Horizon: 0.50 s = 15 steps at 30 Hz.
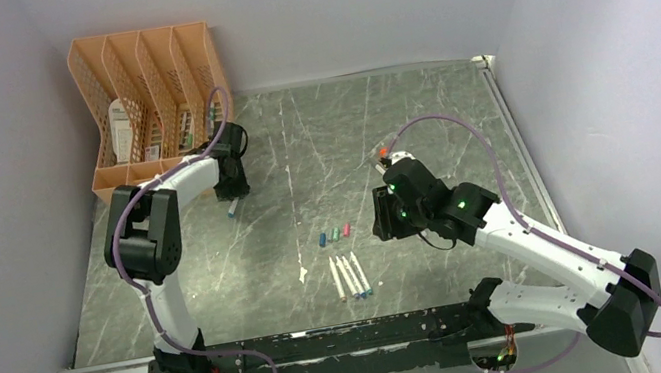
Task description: Open the pen caps
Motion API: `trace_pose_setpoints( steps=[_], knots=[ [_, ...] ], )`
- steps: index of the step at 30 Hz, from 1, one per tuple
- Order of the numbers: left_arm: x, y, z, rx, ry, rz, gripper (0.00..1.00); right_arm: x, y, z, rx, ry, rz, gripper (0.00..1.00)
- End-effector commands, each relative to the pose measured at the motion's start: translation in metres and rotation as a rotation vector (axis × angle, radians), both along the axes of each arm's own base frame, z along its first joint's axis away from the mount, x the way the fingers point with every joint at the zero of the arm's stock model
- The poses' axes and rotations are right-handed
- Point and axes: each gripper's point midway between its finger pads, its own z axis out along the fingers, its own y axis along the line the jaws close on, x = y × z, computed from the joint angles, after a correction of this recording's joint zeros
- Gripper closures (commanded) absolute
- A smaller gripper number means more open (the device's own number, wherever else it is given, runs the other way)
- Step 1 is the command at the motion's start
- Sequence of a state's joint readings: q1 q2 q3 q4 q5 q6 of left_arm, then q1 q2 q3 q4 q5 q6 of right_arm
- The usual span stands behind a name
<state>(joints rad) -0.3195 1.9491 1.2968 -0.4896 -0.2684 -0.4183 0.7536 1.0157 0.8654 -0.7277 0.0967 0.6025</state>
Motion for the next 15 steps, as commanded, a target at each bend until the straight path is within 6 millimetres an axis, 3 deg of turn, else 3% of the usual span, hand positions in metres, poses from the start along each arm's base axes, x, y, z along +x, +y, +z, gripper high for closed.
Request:
trace_pose_setpoints(
  steps=[1,3,8,11,15],
  knots=[
    [-0.008,-0.01,-0.013,-0.06,0.036,-0.032,0.68,-0.003,-0.005,-0.002,-0.005,0.005,-0.005,0.6],
    [-0.016,-0.016,-0.014,-0.076,0.044,-0.043,0.8,-0.003,-0.004,-0.001,-0.004,0.005,-0.005,0.6],
    [-0.037,-0.043,-0.004,-0.187,0.051,-0.093,0.89,-0.002,-0.001,-0.001,0.001,0.01,0.001,0.6],
    [-0.046,-0.066,0.024,-0.275,0.001,-0.136,0.89,-0.002,0.003,0.0,0.019,0.01,0.012,0.6],
    [-0.06,-0.107,0.08,-0.526,-0.094,-0.225,0.89,-0.003,0.015,0.01,0.094,-0.014,0.051,0.6]
  ],
)
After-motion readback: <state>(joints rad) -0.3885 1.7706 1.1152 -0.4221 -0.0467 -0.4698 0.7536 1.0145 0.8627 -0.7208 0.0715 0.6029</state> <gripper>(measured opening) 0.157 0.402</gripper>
